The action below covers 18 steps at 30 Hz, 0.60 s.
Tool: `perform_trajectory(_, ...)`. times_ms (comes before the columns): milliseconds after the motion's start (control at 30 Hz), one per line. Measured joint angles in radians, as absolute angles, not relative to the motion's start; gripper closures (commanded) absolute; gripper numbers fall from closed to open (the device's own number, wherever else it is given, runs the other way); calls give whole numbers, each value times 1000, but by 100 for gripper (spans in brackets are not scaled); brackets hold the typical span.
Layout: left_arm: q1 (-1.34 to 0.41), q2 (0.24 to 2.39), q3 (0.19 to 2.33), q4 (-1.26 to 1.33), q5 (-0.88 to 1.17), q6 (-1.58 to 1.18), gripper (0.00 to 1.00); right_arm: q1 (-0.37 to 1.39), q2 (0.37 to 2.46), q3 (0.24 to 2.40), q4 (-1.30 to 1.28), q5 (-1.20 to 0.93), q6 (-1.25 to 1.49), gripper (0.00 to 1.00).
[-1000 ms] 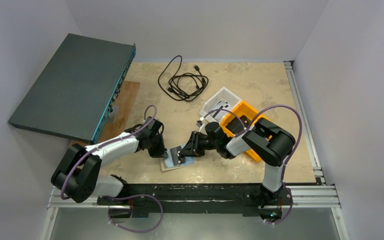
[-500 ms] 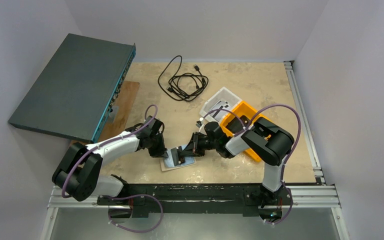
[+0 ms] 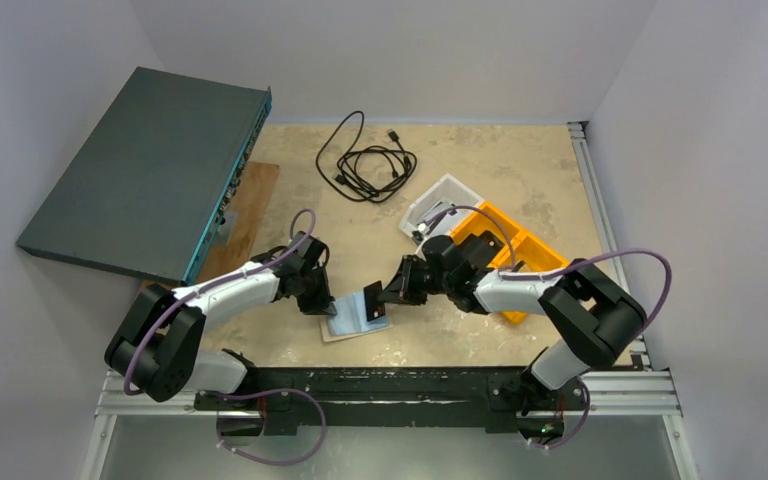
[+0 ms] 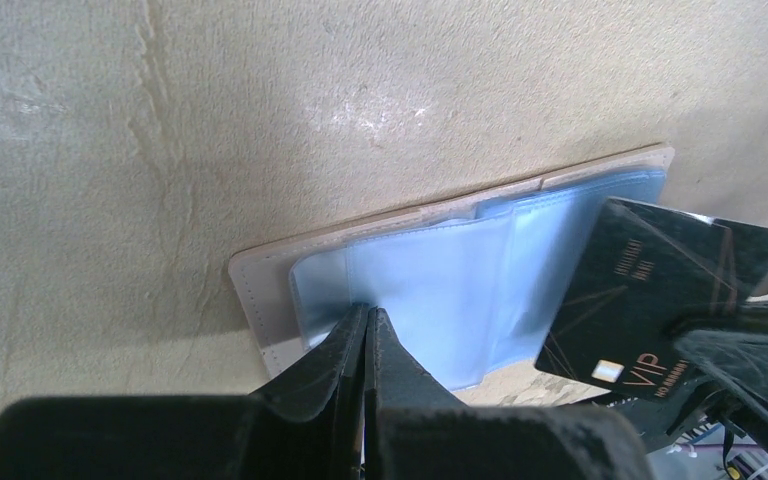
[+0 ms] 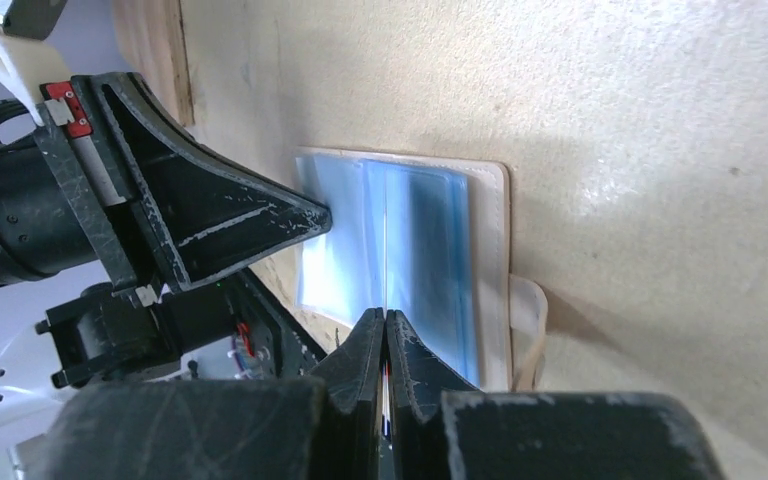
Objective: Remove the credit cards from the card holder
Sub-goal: Remove the credit card from the card holder, then place the credit card in the storage box.
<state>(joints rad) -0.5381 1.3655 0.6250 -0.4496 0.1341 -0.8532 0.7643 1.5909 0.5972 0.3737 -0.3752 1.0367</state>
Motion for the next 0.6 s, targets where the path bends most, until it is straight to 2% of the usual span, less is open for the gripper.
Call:
perform_trajectory(267, -542, 1354, 645, -498, 113, -833, 100, 764, 1444, 614, 176, -272, 982, 100)
perform_trajectory(300, -542, 1346, 651, -517, 106, -826, 97, 763, 1431, 618, 161, -265, 981, 100)
perform_trajectory(367, -544, 1325, 672, -560, 96, -815, 87, 757, 1397, 624, 121, -243, 975, 100)
perform_trajectory(500, -545, 1259, 731, -605, 92, -789, 59, 731, 1312, 631, 41, -192, 966, 100)
perform_trajectory(600, -545, 1209, 773, -629, 91, -772, 44, 703, 1253, 640, -19, -159, 958, 100)
